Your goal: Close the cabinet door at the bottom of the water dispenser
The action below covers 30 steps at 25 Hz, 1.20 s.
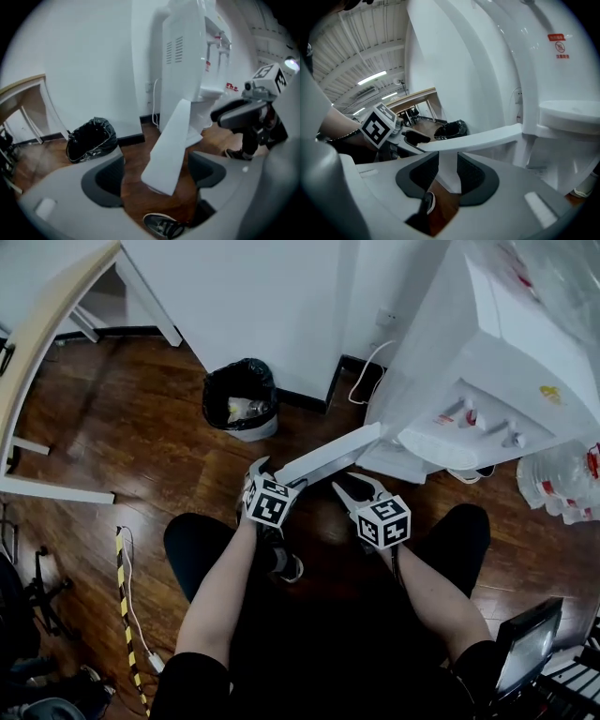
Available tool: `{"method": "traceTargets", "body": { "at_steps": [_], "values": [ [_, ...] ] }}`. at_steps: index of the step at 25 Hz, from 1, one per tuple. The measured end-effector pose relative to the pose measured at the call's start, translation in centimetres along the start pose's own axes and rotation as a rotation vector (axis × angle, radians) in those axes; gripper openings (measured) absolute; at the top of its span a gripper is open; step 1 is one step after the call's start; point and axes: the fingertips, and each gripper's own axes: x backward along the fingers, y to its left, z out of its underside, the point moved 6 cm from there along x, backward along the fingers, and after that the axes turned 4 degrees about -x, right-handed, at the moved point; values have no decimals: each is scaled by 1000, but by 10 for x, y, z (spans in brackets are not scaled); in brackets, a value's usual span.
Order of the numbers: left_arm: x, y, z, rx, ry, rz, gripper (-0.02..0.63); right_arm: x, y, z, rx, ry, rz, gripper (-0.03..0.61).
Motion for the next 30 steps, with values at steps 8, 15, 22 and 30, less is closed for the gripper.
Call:
{"method": "traceTargets", "body": {
  "at_steps": [8, 15, 22, 30],
  "values": [
    [-2, -11, 7, -6, 99, 31, 284, 44, -17, -13, -54, -46, 98, 114],
    [7, -61, 21, 5, 183, 61, 246, 71, -30, 5, -188, -33, 208, 198],
    [0, -131, 31, 65, 155, 129, 240, 100, -41, 10, -326, -71, 288, 203],
    [6, -185, 14, 210, 115, 125, 268, 143, -34, 68, -280, -58, 400, 206]
  ]
}}
